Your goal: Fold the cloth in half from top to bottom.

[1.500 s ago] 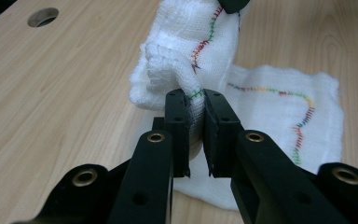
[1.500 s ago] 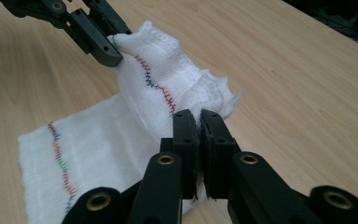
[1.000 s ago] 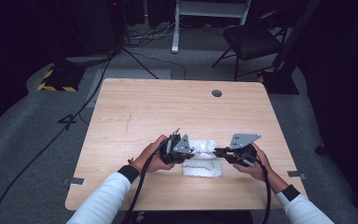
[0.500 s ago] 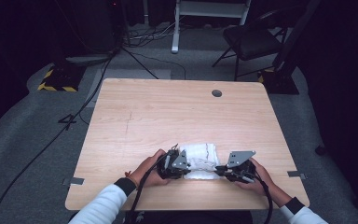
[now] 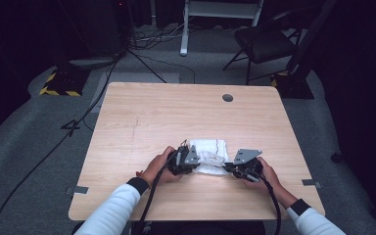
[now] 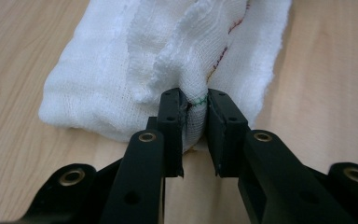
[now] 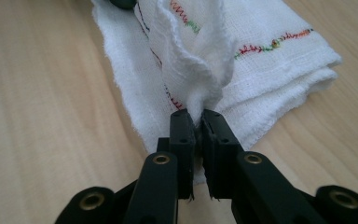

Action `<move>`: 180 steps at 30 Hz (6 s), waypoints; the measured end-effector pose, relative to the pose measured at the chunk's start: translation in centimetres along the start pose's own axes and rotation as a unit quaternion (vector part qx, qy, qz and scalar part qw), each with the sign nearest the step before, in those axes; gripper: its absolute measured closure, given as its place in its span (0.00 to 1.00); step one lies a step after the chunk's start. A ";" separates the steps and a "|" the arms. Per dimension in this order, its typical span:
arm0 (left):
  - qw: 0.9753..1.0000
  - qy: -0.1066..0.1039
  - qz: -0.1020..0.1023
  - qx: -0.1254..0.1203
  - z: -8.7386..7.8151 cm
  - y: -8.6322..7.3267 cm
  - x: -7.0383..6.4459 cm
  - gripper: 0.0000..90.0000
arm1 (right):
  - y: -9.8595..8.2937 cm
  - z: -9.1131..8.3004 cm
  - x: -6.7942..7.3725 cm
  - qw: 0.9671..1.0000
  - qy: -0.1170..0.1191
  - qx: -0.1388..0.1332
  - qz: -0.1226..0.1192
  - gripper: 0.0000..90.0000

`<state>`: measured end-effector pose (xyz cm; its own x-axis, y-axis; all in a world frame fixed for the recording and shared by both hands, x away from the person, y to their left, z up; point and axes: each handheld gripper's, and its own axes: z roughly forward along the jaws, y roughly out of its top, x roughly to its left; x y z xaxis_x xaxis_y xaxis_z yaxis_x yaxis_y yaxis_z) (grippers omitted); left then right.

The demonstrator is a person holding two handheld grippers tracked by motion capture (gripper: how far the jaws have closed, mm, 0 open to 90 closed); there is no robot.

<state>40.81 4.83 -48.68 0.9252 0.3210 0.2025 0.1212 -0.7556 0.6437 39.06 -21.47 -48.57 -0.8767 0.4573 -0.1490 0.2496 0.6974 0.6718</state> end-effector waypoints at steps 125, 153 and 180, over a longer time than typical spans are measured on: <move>0.978 0.042 -0.206 -0.003 -10.1 -13.9 -0.9 0.16 | 5.6 6.3 -3.9 0.996 -0.003 0.007 0.084 0.36; 0.978 0.042 -0.206 -0.003 -10.1 -13.9 -0.9 0.16 | 5.6 2.2 -2.3 0.998 -0.025 0.053 0.022 0.35; 0.978 0.042 -0.206 -0.003 -10.1 -13.9 -0.9 0.16 | 1.9 -1.3 -1.9 0.997 -0.038 0.070 0.016 0.35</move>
<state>34.68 20.81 -50.37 0.7659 0.6427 -0.0152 0.4747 -0.5495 0.6876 40.69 -21.76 -46.11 -0.8355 0.5167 -0.1870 0.3359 0.7495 0.5705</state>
